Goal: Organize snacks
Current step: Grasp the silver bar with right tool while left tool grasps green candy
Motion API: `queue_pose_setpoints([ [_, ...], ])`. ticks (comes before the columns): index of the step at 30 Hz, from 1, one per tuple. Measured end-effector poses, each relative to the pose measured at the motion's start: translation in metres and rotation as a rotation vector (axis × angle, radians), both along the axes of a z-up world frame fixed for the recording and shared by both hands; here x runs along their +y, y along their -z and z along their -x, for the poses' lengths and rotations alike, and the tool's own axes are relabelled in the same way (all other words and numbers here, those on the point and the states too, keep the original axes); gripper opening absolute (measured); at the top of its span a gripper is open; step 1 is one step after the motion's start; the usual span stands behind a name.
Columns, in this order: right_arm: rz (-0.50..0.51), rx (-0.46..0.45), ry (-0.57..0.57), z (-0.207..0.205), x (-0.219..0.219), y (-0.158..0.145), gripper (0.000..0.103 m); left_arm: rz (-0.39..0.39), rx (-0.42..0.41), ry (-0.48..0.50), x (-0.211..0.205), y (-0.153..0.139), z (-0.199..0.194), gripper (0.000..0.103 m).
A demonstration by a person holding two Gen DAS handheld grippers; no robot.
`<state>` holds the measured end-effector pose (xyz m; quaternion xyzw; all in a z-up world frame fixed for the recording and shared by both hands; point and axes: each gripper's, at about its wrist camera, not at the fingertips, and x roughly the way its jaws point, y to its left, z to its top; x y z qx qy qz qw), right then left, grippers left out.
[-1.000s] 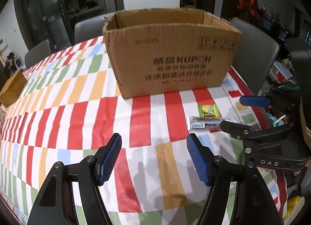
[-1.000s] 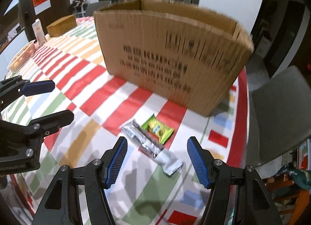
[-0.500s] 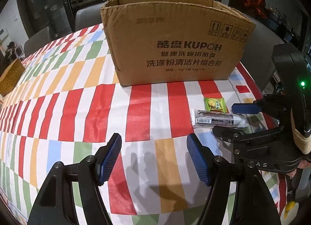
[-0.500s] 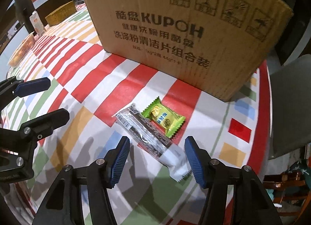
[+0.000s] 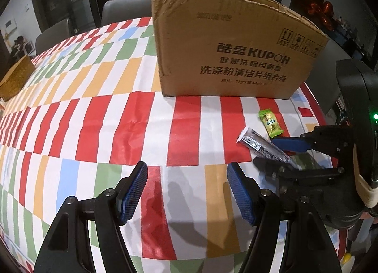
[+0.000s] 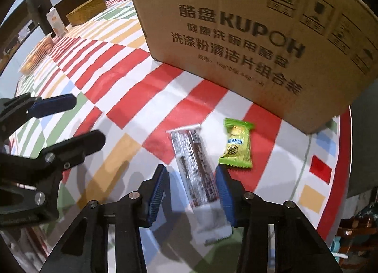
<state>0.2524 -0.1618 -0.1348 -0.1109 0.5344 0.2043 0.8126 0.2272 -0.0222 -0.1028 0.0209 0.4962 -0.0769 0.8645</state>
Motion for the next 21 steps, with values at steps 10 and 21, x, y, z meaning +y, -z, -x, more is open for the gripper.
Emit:
queue_pose_setpoints([
  [10,-0.072,-0.019,0.089,0.008,-0.010,-0.009,0.021,0.001,-0.012,0.032,-0.008,-0.002,0.003,0.068],
  [21,-0.093,-0.121,0.241,0.029,-0.047,-0.041,0.021,0.033,-0.042,0.163,-0.047,-0.008,-0.007,0.068],
])
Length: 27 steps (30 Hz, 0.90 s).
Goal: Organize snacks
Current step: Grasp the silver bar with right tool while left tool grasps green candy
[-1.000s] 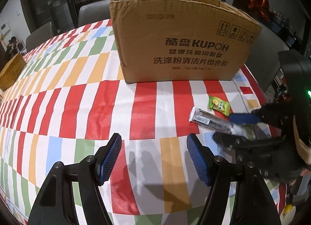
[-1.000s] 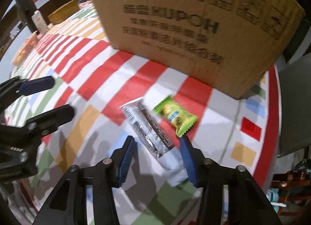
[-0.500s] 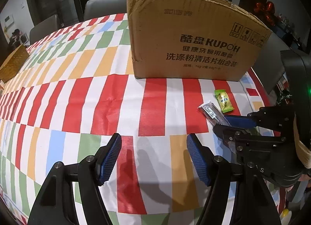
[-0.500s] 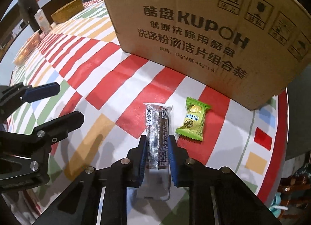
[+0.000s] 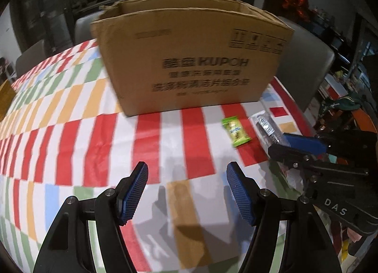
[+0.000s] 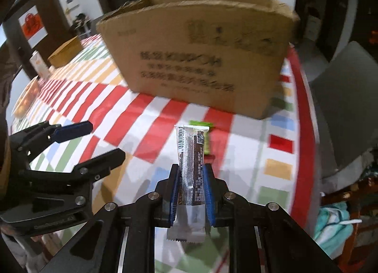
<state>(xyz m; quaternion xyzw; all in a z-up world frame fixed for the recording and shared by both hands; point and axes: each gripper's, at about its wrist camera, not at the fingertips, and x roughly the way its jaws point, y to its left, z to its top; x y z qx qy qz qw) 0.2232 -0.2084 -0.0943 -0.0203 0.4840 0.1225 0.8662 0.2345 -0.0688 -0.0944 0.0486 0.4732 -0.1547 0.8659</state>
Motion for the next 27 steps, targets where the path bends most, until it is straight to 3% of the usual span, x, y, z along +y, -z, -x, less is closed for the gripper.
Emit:
queue_pose_setpoints([
  [7,-0.010,-0.015,0.079,-0.003,-0.034,-0.007,0.021,0.030,0.034,0.049,-0.035,0.007,-0.023,0.063],
  [12,-0.024,-0.015,0.122,-0.008,-0.051,-0.004,0.021,0.058,0.074,0.049,-0.057,0.018,-0.043,0.050],
  [27,-0.056,-0.029,0.164,-0.013,-0.066,0.003,0.021,0.018,0.122,0.032,-0.079,0.039,-0.064,0.023],
])
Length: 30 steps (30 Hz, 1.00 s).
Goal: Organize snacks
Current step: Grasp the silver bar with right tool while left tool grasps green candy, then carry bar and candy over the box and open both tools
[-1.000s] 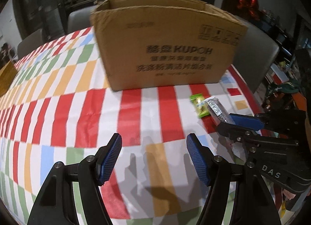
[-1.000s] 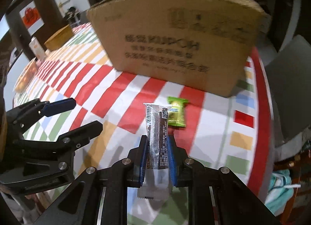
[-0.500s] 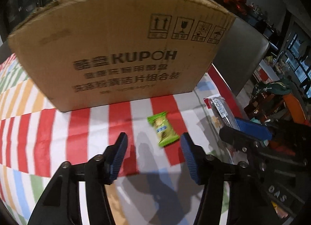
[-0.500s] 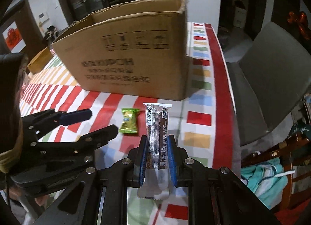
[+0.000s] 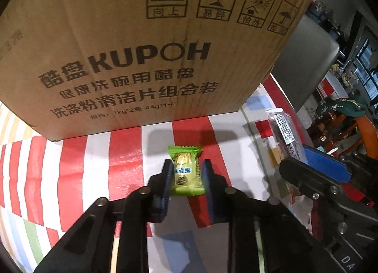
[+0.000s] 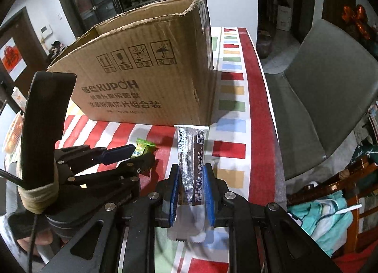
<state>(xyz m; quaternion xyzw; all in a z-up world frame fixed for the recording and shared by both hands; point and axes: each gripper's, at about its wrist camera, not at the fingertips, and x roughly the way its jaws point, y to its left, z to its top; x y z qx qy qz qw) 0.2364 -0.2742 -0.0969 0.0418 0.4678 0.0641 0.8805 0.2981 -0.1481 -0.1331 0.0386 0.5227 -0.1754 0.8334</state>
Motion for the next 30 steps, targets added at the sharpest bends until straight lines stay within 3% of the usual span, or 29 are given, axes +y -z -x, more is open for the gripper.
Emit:
queue_pose_setpoints([
  [7,-0.012,0.001,-0.002,0.002,0.000,0.001,0.021,0.008,-0.015,0.011,0.004,-0.004,0.004,0.021],
  [15,-0.025,-0.021,-0.014,0.005,0.005,-0.010,0.021,0.053,-0.035,-0.006,0.024,-0.029,0.021,0.021],
  [30,-0.037,-0.145,-0.027,0.022,0.028,-0.066,0.021,0.064,-0.234,-0.036,0.060,-0.096,0.055,0.021],
])
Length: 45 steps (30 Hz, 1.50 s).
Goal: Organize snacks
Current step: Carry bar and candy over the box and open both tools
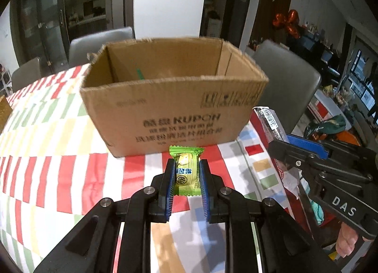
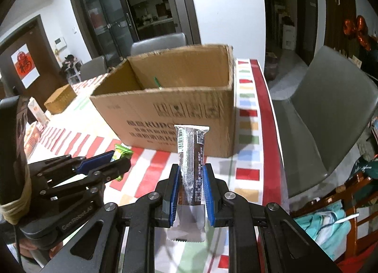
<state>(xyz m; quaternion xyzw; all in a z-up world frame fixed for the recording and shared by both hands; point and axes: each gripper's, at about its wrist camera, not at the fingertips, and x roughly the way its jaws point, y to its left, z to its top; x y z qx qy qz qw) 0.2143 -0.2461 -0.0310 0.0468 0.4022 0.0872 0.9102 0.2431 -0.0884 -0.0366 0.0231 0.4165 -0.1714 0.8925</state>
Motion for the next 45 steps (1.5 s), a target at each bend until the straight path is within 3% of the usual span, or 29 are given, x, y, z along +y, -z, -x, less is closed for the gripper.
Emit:
queue_pose_setpoints([
  [11,-0.002,-0.087,-0.013,0.001,0.014,-0.042,0.021,0.040,-0.127,-0.013,0.020,-0.054,0.007,0.021],
  [24,0.011,-0.145,-0.041,-0.035,0.024,-0.088,0.021,0.010,-0.214,-0.015,0.031,-0.098,-0.020,0.021],
  [33,0.050,-0.133,-0.044,-0.075,0.028,-0.103,0.021,0.013,-0.172,-0.032,0.035,-0.108,-0.062,0.021],
  [43,0.084,-0.064,-0.016,-0.112,0.030,-0.086,0.021,-0.028,-0.119,-0.036,0.033,-0.092,-0.102,0.021],
  [45,0.088,-0.053,-0.017,-0.118,0.030,-0.083,0.021,-0.036,-0.109,-0.038,0.030,-0.089,-0.109,0.025],
])
